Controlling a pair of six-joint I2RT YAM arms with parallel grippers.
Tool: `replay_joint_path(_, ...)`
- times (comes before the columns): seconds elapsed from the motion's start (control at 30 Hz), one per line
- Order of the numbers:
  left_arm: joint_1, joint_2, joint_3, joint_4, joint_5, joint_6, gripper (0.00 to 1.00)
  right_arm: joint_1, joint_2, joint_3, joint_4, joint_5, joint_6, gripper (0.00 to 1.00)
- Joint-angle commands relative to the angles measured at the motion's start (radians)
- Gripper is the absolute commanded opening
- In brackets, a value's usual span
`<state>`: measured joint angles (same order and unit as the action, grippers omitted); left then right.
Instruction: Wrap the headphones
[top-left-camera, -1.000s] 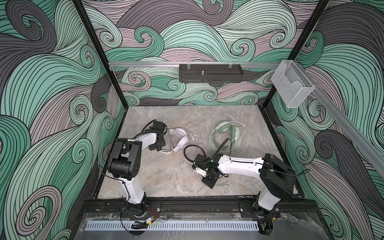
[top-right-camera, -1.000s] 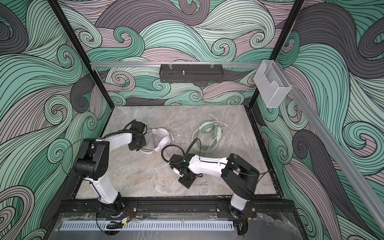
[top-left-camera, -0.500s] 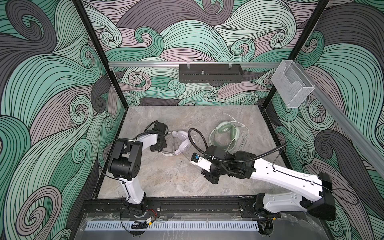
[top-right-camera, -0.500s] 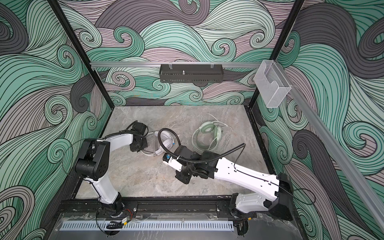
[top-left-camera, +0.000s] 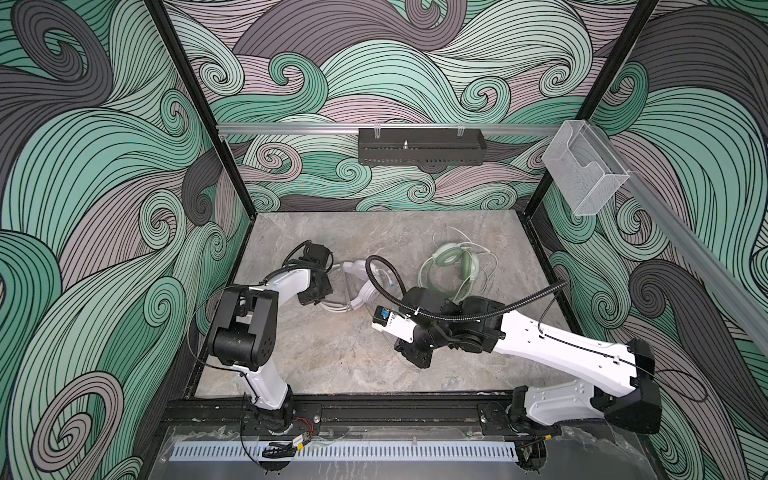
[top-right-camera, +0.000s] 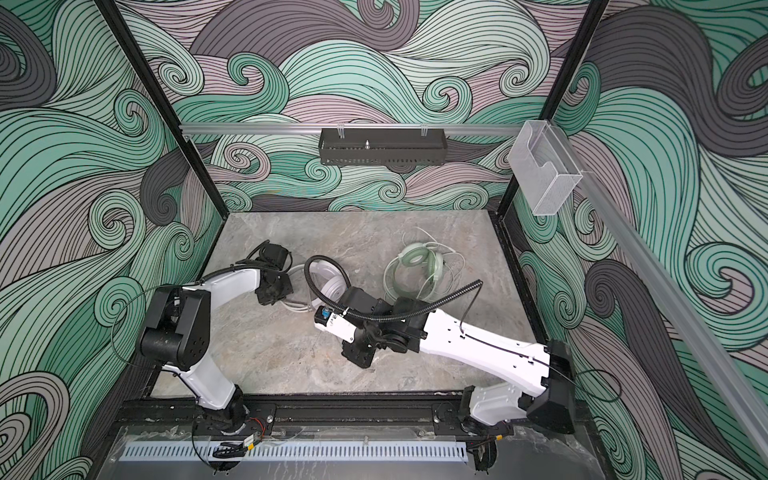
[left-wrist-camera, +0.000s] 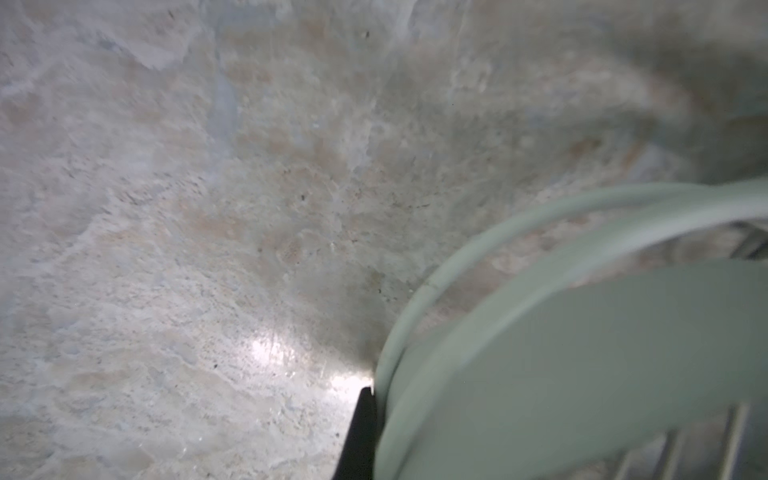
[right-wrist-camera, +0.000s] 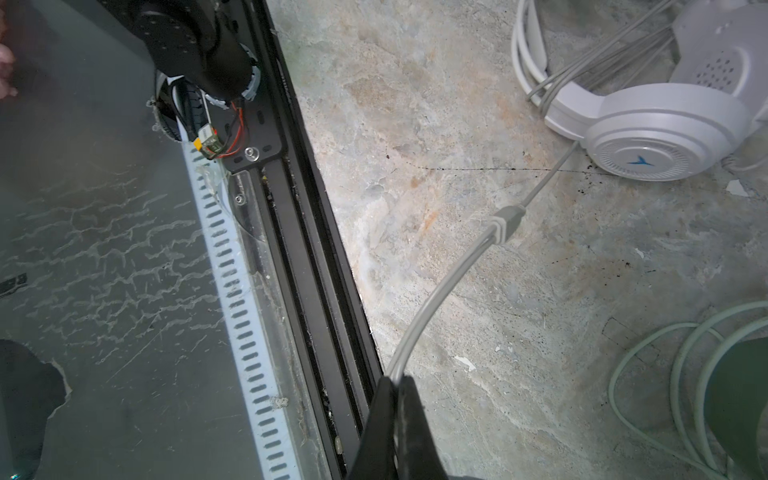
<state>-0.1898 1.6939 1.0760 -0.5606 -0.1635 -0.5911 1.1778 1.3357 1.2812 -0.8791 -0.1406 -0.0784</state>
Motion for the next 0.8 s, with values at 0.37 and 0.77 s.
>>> replay_joint_path(0.37, 0.015, -0.121, 0.265, 0.001, 0.113, -0.125, 0.0, 0.043, -0.018, -0.081, 0.06, -0.121, 0.03, 0.0)
replay_joint_path(0.77, 0.015, -0.19, 0.29, 0.034, 0.185, -0.145, 0.0, 0.042, -0.016, -0.185, 0.11, -0.117, 0.045, 0.0)
